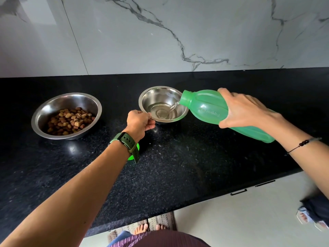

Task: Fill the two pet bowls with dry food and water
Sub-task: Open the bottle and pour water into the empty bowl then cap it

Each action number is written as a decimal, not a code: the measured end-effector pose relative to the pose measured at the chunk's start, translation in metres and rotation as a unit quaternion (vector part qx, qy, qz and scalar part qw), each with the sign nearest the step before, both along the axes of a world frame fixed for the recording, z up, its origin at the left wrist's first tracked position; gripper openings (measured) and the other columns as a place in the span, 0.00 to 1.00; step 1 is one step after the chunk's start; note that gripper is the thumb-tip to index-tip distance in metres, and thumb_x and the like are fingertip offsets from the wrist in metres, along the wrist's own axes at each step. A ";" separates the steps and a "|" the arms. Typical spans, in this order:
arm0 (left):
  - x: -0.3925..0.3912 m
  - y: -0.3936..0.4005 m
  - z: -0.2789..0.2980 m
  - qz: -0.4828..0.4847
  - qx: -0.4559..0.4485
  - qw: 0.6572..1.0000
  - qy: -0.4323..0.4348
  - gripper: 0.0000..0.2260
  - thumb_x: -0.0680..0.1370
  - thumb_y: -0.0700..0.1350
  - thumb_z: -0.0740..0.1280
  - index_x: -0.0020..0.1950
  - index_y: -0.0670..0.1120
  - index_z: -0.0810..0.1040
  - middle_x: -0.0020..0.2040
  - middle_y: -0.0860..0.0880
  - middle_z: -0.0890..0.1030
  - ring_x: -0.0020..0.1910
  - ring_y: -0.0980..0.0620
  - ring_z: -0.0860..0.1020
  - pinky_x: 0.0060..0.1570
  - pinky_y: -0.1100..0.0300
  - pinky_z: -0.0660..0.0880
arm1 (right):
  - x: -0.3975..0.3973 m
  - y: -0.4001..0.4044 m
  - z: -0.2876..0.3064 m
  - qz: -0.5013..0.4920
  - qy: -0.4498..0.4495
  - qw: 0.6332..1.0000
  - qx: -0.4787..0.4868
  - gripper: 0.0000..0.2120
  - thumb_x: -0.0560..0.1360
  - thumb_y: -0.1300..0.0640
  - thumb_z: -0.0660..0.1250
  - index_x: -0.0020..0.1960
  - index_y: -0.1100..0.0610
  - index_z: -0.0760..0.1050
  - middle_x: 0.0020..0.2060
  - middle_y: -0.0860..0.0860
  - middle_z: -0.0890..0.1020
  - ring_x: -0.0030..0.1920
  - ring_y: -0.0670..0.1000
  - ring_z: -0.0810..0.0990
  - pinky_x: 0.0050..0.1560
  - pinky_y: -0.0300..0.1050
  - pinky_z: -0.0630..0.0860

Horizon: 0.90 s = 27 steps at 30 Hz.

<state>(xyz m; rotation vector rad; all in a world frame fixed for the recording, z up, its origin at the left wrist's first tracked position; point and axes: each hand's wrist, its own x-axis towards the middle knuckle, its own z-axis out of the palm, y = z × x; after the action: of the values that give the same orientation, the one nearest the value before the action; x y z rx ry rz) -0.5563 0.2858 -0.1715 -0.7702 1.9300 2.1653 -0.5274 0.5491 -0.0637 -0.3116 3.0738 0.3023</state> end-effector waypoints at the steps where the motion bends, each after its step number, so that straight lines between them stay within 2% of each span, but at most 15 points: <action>1: 0.000 0.000 0.000 0.000 0.001 1.000 0.000 0.07 0.78 0.36 0.63 0.41 0.42 0.69 0.32 0.45 0.75 0.28 0.53 0.75 0.22 0.65 0.76 | 0.000 0.000 0.000 0.001 0.001 1.000 0.001 0.45 0.59 0.45 0.73 0.69 0.53 0.55 0.46 0.55 0.76 0.41 0.58 0.75 0.38 0.46 0.71; 5: 0.000 0.000 0.001 0.002 0.000 1.000 -0.003 0.06 0.78 0.36 0.63 0.42 0.42 0.69 0.32 0.45 0.76 0.25 0.55 0.75 0.22 0.65 0.76 | 0.001 0.000 0.001 0.000 0.004 1.000 0.004 0.45 0.59 0.45 0.74 0.69 0.53 0.55 0.47 0.55 0.76 0.41 0.58 0.74 0.40 0.47 0.72; 9: 0.000 0.001 0.002 -0.001 0.002 1.000 -0.003 0.02 0.78 0.36 0.62 0.46 0.40 0.70 0.33 0.45 0.75 0.28 0.54 0.75 0.22 0.66 0.76 | 0.002 0.000 0.001 0.000 0.000 1.000 0.005 0.44 0.59 0.45 0.73 0.68 0.53 0.55 0.47 0.55 0.75 0.41 0.58 0.74 0.40 0.46 0.71; 13: 0.000 0.001 0.002 -0.001 0.000 1.000 -0.005 0.02 0.78 0.36 0.63 0.47 0.40 0.70 0.32 0.45 0.75 0.20 0.57 0.75 0.21 0.66 0.75 | 0.004 0.000 0.002 0.000 -0.001 1.000 0.007 0.45 0.59 0.45 0.74 0.68 0.53 0.55 0.46 0.54 0.74 0.41 0.57 0.73 0.40 0.46 0.70; 17: 0.000 0.002 0.003 -0.005 0.001 1.000 -0.007 0.01 0.78 0.36 0.62 0.47 0.39 0.71 0.32 0.45 0.75 0.27 0.54 0.74 0.21 0.66 0.75 | 0.005 0.001 0.004 -0.003 -0.003 1.000 0.008 0.44 0.59 0.45 0.74 0.68 0.53 0.55 0.44 0.52 0.71 0.41 0.57 0.72 0.39 0.46 0.69; 27: -0.001 0.002 0.002 -0.001 0.000 1.000 -0.011 0.04 0.78 0.35 0.62 0.52 0.38 0.70 0.32 0.45 0.75 0.28 0.54 0.74 0.20 0.67 0.74 | 0.006 0.000 0.006 -0.001 -0.004 1.000 0.013 0.44 0.59 0.45 0.73 0.68 0.53 0.55 0.44 0.53 0.71 0.41 0.58 0.73 0.39 0.46 0.70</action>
<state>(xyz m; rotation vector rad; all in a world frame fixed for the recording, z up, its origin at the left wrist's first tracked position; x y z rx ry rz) -0.5570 0.2876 -0.1696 -0.7888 1.9186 2.1484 -0.5218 0.5491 -0.0579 -0.3084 3.0595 0.3412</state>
